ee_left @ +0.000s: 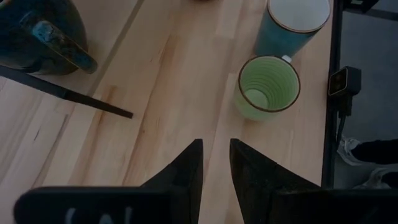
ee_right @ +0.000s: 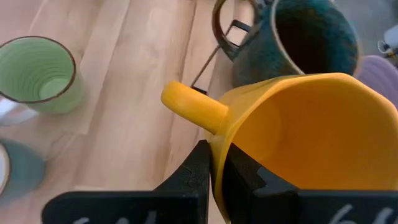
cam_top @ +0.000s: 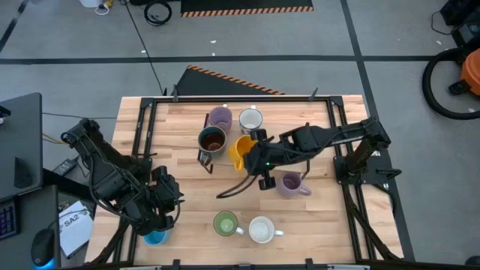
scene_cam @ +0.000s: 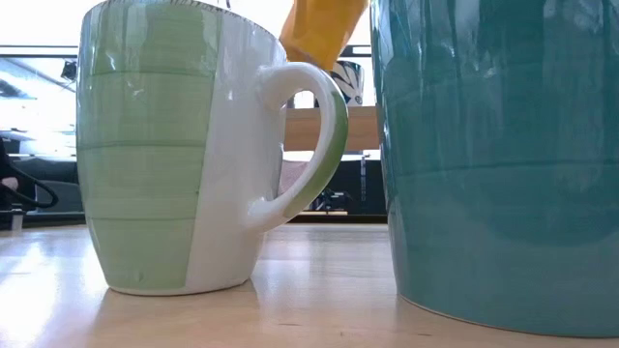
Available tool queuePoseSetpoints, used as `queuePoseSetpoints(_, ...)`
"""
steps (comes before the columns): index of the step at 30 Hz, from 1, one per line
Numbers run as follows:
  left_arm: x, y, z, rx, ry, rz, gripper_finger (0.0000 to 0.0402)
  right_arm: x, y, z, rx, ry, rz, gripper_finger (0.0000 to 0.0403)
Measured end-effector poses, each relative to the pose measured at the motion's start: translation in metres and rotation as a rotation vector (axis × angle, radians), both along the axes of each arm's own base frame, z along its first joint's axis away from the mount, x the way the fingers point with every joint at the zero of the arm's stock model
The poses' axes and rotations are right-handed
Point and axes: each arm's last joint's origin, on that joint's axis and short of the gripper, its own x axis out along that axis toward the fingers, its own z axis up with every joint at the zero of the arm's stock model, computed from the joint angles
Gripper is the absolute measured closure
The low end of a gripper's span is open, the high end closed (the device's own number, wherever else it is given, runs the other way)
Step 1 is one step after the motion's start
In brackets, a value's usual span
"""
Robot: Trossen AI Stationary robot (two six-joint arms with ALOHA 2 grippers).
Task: Place coffee mugs
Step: Put the yellow mug on the shelf
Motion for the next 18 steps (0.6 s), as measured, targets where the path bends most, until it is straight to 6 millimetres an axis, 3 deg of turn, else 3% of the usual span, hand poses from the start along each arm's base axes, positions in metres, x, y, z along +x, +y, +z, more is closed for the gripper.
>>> queuePoseSetpoints(7,0.000,0.000,0.000,0.003,0.003,0.000,0.0317,0.013,-0.011,-0.022,-0.016,0.117,0.052,0.0373)
queuePoseSetpoints(18,0.000,0.000,0.000,0.004,0.003,-0.001,0.0318,0.015,-0.034,-0.022,-0.018,0.129,0.024,0.0362)
